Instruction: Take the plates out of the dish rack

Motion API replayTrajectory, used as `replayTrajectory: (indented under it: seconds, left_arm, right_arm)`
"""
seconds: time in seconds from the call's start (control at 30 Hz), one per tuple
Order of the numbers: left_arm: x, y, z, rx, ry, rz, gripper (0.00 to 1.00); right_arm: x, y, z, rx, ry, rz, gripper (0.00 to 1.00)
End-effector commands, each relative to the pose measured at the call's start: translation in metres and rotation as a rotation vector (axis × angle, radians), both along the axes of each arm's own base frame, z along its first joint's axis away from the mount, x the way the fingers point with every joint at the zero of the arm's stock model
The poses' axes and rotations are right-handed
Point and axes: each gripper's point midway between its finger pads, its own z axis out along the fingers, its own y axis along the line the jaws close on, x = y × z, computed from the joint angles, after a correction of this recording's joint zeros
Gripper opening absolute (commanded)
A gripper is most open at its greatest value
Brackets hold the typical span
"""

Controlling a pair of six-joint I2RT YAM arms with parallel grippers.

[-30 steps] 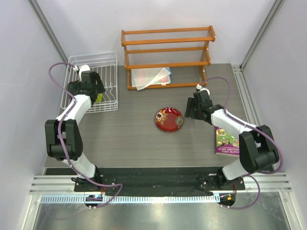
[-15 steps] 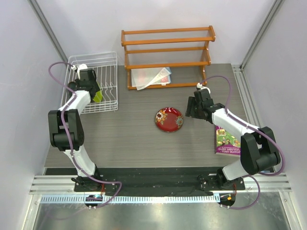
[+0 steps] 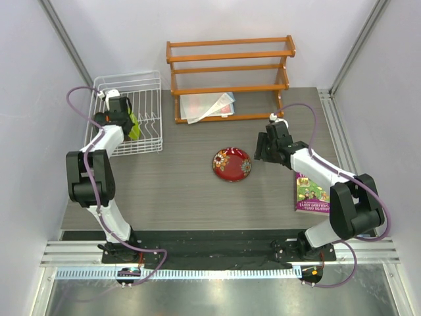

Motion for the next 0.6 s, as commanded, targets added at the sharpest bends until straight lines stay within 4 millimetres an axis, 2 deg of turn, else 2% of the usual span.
replayTrajectory:
  seconds: [0.0, 0.13, 0.17, 0.23, 0.3, 0.37, 0.4, 0.5, 0.57]
  left_arm:
    - [-0.006, 0.005, 0.05, 0.006, -0.126, 0.052, 0.0]
    - [-0.01, 0.002, 0.079, 0.004, -0.184, 0.035, 0.0]
    - [-0.013, 0.0, 0.095, 0.006, -0.214, 0.026, 0.0]
    - [-0.016, 0.0, 0.108, 0.013, -0.238, 0.016, 0.0]
    - [-0.022, -0.001, 0.124, 0.017, -0.263, 0.013, 0.0]
    - [-0.027, -0.004, 0.128, 0.003, -0.261, 0.005, 0.0]
    - [-0.031, -0.006, 0.137, -0.011, -0.283, 0.004, 0.0]
    - [-0.039, -0.022, 0.141, -0.096, -0.303, -0.042, 0.0]
    - [-0.045, -0.031, 0.15, -0.137, -0.33, -0.069, 0.0]
  right_arm:
    - [0.011, 0.004, 0.013, -0.003, -0.039, 0.018, 0.58]
    - [0.014, 0.007, 0.016, -0.019, -0.048, 0.026, 0.61]
    - [0.014, 0.005, 0.018, -0.029, -0.052, 0.02, 0.62]
    - [0.015, 0.006, 0.022, -0.036, -0.065, 0.024, 0.71]
    - [0.016, 0.007, 0.029, -0.036, -0.082, 0.027, 0.72]
    - [0.018, 0.011, 0.038, -0.031, -0.104, 0.05, 0.71]
    - [0.019, 0.014, 0.042, -0.017, -0.109, 0.06, 0.72]
    - [0.026, 0.033, 0.059, 0.046, -0.146, 0.128, 0.72]
    - [0.035, 0.051, 0.081, 0.111, -0.202, 0.175, 0.72]
